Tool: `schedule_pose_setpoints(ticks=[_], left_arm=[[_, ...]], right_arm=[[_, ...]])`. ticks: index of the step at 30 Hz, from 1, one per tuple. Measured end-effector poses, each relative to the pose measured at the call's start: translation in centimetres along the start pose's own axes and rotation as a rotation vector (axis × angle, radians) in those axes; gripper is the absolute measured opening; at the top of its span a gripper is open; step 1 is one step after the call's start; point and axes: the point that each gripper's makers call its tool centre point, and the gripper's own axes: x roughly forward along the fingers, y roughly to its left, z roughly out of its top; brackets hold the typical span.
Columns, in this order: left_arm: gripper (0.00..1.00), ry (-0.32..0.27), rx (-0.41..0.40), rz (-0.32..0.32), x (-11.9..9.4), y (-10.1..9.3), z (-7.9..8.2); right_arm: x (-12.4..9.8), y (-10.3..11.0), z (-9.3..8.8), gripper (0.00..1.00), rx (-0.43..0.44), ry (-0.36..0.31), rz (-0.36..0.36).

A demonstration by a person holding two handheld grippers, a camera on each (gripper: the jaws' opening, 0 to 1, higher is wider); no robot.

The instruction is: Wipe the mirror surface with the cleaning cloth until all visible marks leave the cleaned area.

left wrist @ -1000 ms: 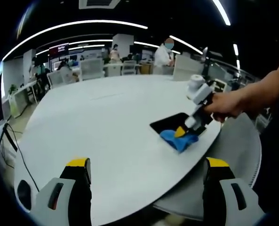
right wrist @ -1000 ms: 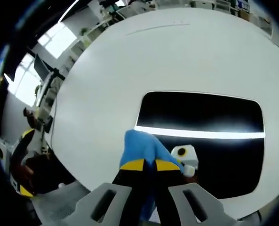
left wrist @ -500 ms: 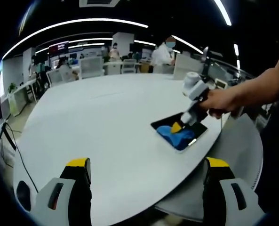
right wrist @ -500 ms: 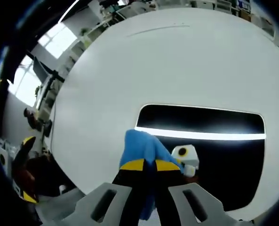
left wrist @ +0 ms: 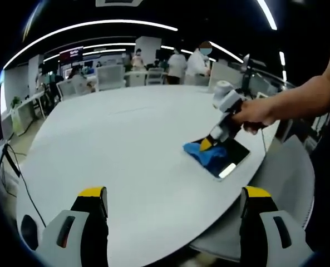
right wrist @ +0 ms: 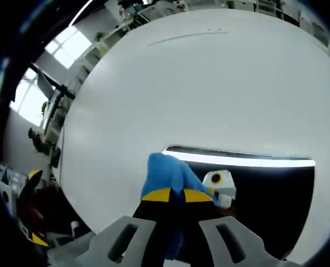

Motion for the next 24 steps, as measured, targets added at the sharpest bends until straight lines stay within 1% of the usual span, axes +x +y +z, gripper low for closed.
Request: schedule_pose_setpoints(ticks=[8,12,20,24], left_arm=[[1.00,0.007,-0.007,-0.003,0.5,0.1,0.0],[1.00,0.014,-0.012,-0.001,0.6,0.1,-0.2],[1.00,0.021,-0.019,0.001,0.8,0.1,-0.5],[1.00,0.023,-0.016,0.001,0.9,0.0,-0.5]], right_arm=[[0.5,-0.2,1.8,0.01,-0.010,-0.005,0.000],[0.9,-0.3,2.7,0.01,0.010,-0.015,0.004],[1.0,-0.3,3.3,0.01,0.011,-0.018,0.014],[1.0,-0.2,3.5,0.01,0.026,-0.019,0.018]])
